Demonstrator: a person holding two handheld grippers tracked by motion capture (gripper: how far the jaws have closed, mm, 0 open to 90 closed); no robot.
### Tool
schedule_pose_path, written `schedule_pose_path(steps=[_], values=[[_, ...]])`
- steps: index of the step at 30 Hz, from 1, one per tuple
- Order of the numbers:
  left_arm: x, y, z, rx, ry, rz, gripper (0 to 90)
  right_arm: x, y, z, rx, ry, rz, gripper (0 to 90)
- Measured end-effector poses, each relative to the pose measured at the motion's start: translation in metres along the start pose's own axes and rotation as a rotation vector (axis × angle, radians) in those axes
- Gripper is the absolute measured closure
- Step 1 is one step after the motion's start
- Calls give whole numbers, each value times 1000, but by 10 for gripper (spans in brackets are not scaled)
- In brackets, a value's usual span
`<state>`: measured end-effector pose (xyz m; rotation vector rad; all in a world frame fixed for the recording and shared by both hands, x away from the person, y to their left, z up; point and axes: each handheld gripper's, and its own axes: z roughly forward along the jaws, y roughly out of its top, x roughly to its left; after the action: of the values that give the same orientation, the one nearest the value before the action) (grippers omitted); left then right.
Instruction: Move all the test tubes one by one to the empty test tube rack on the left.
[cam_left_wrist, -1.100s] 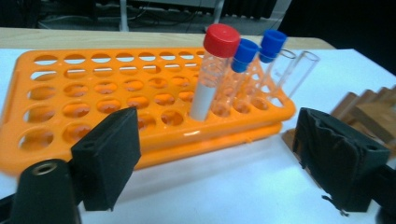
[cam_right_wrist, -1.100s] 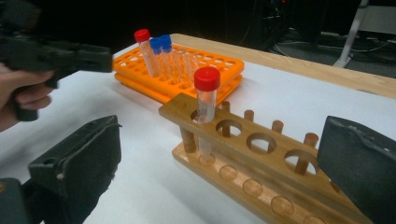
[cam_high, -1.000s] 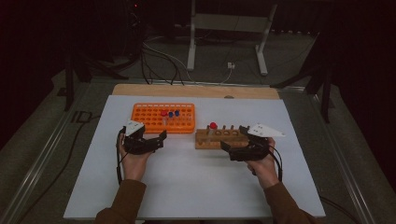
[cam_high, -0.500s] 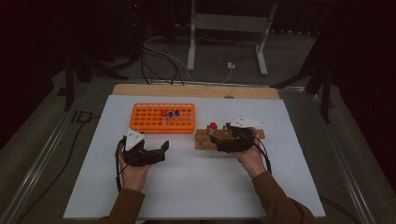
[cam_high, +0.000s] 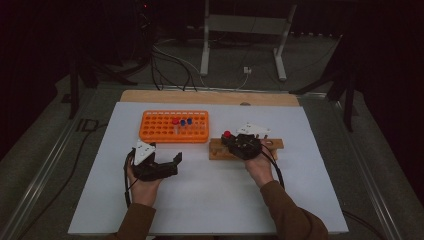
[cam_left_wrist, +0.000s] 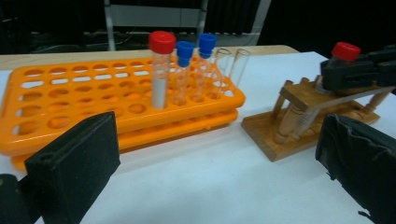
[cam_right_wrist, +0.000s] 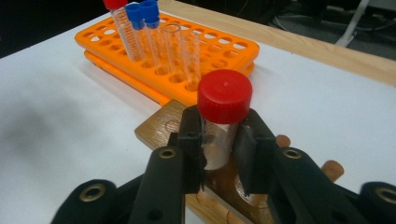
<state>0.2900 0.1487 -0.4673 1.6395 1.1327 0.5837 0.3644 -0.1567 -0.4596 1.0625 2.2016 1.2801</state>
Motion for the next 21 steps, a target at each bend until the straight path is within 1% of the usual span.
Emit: schedule_pose_path(steps=[4, 6, 9, 10, 13, 16, 17, 21], values=[[-4, 0, 1, 0, -29, 12, 22, 2, 2, -3, -15, 12, -15, 748], [-6, 1, 0, -2, -33, 19, 31, 2, 4, -6, -26, 20, -17, 748], [-11, 1, 1, 4, -38, 41, 35, 3, 6, -14, -45, 19, -31, 748], [-12, 2, 2, 6, -41, 45, 35, 2, 7, -17, -55, 20, -28, 748], [-19, 5, 5, 9, -56, 68, 38, 1, 10, -24, -73, 19, -31, 749], [-28, 9, 7, 5, -78, 104, 55, 1, 15, -32, -82, 21, -40, 749], [-31, 10, 8, 3, -84, 116, 62, 2, 17, -34, -87, 22, -48, 749], [-41, 17, 12, -7, -113, 144, 74, 8, 27, -45, -108, 29, -67, 748]])
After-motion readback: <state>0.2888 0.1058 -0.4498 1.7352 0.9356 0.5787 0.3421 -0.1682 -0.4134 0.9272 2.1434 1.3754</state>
